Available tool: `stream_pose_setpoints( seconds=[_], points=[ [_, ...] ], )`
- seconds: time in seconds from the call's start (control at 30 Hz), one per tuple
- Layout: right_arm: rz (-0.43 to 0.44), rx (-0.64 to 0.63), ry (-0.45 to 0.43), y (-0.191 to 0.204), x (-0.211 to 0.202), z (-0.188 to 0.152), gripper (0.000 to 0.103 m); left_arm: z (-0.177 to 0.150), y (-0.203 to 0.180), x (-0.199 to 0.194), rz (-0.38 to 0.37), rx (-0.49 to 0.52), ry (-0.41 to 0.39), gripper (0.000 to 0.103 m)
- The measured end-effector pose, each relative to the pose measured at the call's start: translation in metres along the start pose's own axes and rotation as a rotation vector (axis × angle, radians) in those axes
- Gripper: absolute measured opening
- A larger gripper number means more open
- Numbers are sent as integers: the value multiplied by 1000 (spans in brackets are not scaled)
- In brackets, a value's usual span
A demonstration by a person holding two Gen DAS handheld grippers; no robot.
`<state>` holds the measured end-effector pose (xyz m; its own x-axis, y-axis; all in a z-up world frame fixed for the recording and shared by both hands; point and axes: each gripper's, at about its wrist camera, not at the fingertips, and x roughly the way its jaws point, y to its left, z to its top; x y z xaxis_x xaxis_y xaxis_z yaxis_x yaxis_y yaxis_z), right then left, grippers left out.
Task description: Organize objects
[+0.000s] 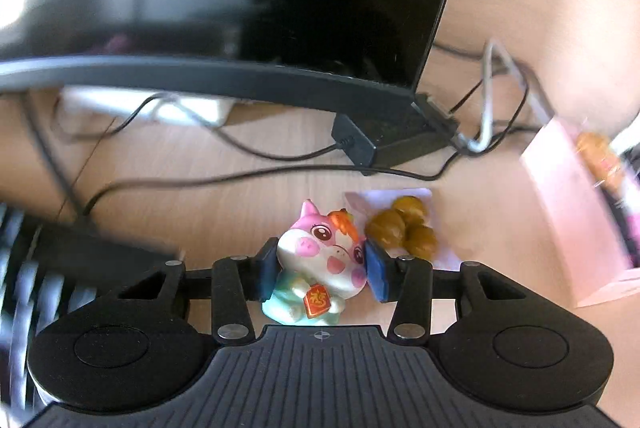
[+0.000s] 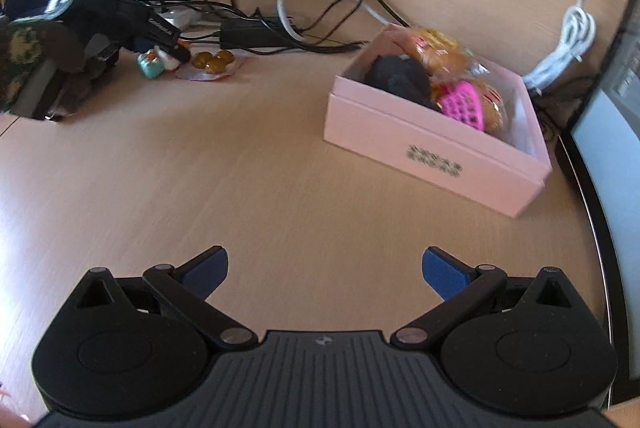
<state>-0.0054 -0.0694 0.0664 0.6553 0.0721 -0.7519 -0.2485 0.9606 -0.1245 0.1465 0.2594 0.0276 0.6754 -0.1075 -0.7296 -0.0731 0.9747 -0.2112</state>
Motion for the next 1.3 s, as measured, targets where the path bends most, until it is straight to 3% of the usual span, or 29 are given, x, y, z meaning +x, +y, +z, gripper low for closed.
stream_pose_setpoints(
  seconds=[0.17,0.23,0.33,0.47,0.63,0.8,0.87,0.93,1.2,1.3],
  points=[
    [33,-57,-66,25,14,33,103,-41,11,-74,-108,-155,-37,48],
    [62,-72,-98,37,23,51,103,-61,12,-100,-122,-160,-40,48],
    [120,-44,-129,56,48,82,103,-90,17,-130,-107,-162,-12,48],
    [185,-23,-122,82,93,119,103,-118,39,-165,-74,-237,-9,48],
    [179,-48,-113,103,145,154,103,-139,71,-205,28,-323,-47,48],
    [207,44,-66,106,185,179,101,-157,95,-225,84,-383,-62,48],
    [196,68,-44,107,196,182,95,-160,100,-226,85,-398,-62,48],
    [179,47,-55,112,194,183,78,-160,102,-224,74,-402,-60,48],
    [202,-75,-44,110,140,149,75,-144,69,-192,-61,-334,-27,48],
    [226,-128,-37,100,102,121,45,-138,48,-177,-126,-292,0,48]
  ],
)
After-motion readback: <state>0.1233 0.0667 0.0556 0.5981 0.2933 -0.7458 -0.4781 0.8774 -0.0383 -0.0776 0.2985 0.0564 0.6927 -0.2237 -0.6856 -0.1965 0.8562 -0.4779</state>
